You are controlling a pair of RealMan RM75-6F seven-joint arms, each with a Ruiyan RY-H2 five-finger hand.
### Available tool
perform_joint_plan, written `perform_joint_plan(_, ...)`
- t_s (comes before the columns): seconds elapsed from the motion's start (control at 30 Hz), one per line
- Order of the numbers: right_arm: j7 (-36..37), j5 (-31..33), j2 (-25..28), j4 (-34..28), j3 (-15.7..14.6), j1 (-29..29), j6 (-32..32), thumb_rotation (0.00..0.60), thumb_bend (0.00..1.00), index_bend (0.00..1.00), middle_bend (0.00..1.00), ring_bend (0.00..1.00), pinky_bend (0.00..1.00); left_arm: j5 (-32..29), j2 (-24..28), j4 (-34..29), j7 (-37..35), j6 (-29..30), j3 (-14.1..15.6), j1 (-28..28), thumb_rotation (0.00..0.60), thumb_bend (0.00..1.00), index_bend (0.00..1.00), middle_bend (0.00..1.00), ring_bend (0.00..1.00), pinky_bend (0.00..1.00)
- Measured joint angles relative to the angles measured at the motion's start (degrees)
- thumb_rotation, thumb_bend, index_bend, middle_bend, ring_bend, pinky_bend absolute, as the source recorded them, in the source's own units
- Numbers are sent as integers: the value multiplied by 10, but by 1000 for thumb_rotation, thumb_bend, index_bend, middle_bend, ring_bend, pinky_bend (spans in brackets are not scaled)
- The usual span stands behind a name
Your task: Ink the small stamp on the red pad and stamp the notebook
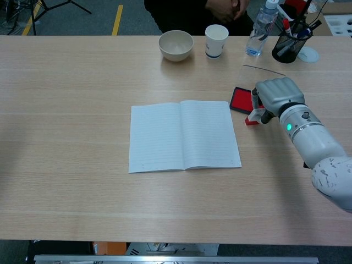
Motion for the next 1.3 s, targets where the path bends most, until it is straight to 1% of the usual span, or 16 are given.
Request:
perform_joint_plan(0.1, -2, 4, 1, 3, -1, 1, -4, 600, 297, 558, 440, 368, 394, -1, -1, 0, 0, 0, 0, 0, 600, 260, 245, 254, 208, 205)
perform_joint_plan(0.3, -5, 6, 0, 8, 0, 6, -9, 600, 369, 607, 445, 369, 394, -1, -1, 0, 0, 0, -1, 0, 600, 260, 245, 253, 208, 205)
perform_joint_plan(0.63, 7, 6, 1, 5, 3, 5, -8, 600, 394, 651, 463, 383, 394, -2, -1, 0, 0, 0, -1, 1, 600, 260, 245, 254, 208, 205)
perform_joint_plan(0.77, 16, -1, 12, -13, 10, 4, -2, 600, 414, 666, 473, 387, 394, -2, 0, 0, -1, 1, -2, 1, 600, 260, 245, 254, 208, 205)
perform_joint_plan(0.97, 20, 1, 37, -31, 25, 5, 9, 600, 416, 670, 475, 387, 394, -2, -1, 2, -2, 0, -1, 1, 600, 260, 245, 254, 208, 205)
perform_joint_plan(1.1, 18, 15, 41, -22, 33, 9, 8, 600, 416, 670, 475, 387, 394, -3, -1, 4, -4, -1, -1, 2, 600, 260, 245, 254, 208, 205)
perform_joint_plan(1.3, 11, 29, 35, 8, 38, 20, -5, 600, 416, 673, 475, 387, 394, -4, -1, 6, -7, 0, -1, 3, 600, 260, 245, 254, 208, 205)
